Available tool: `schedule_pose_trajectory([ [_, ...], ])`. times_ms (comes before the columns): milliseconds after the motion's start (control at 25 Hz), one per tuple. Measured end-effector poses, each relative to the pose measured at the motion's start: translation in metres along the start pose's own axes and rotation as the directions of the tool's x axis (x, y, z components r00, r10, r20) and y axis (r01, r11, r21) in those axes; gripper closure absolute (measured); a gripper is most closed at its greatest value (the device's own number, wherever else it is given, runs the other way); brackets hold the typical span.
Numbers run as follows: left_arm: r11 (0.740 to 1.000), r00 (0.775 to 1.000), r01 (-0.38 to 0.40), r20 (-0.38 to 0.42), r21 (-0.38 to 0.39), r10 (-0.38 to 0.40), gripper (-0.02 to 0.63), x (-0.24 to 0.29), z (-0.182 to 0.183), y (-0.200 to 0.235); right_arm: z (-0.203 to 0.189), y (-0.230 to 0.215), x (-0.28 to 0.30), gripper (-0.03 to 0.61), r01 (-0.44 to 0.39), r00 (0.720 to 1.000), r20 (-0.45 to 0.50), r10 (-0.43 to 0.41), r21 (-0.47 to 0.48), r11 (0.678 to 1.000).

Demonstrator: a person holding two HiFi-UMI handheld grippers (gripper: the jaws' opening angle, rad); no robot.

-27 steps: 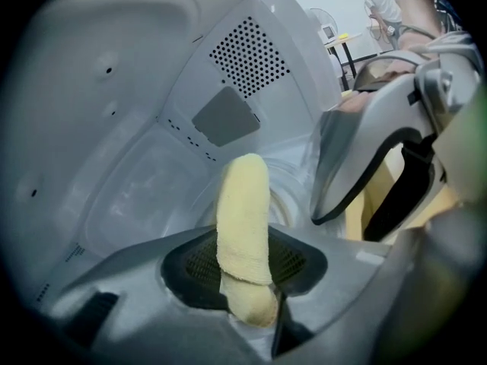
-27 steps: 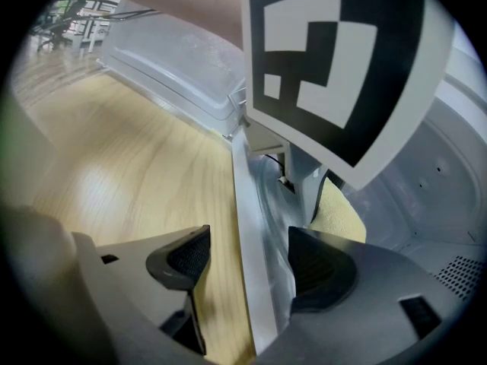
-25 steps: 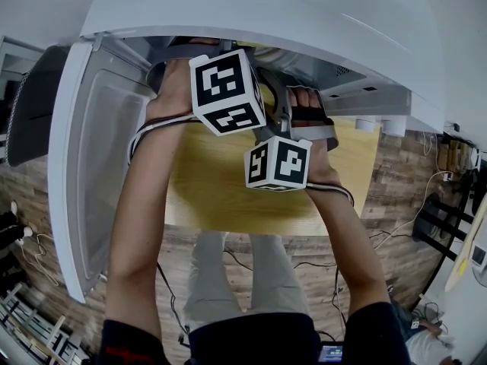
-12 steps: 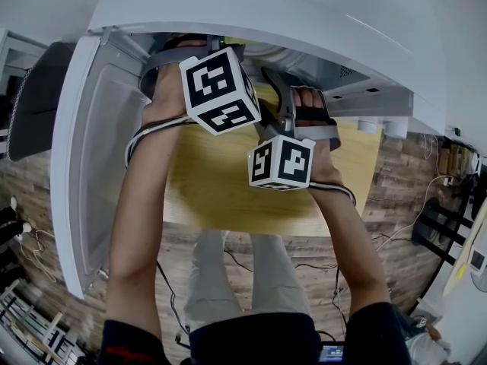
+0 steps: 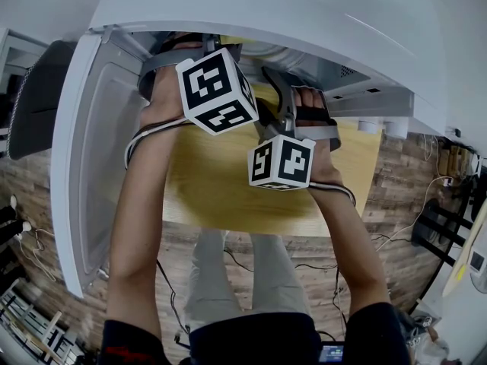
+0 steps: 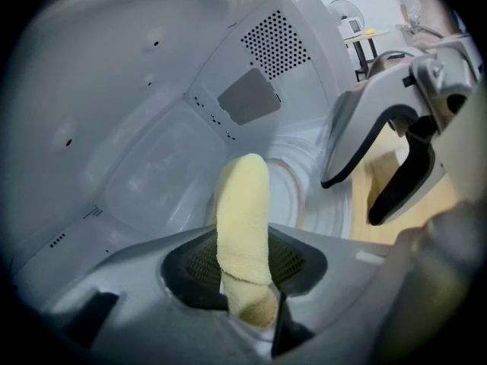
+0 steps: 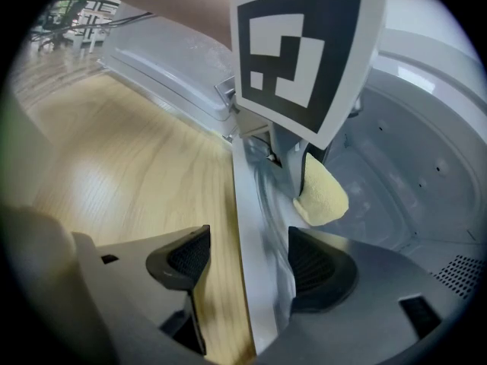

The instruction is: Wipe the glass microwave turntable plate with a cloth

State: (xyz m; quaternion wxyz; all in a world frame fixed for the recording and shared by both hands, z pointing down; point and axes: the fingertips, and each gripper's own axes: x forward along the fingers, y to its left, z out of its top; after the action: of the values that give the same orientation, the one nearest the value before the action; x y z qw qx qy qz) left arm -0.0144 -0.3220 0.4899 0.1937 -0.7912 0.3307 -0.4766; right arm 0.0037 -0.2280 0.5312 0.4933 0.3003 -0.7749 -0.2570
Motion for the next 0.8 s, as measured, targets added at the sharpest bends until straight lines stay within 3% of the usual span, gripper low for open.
schedule_pose_trajectory([
  [320,0.999,1.0,0.003,0.017,0.042,-0.003,0.494,0.005,0.011,-0.003,0.001,0.0,0.0,0.275,0.003,1.0,0.0,-0.003,0.004,1.0],
  [800,0.999,0.996,0.044,0.07,0.031,-0.046,0.498,0.01,0.032,-0.013,0.0,0.0,0.0,0.275,0.005,1.0,0.002,-0.005,0.005,1.0],
])
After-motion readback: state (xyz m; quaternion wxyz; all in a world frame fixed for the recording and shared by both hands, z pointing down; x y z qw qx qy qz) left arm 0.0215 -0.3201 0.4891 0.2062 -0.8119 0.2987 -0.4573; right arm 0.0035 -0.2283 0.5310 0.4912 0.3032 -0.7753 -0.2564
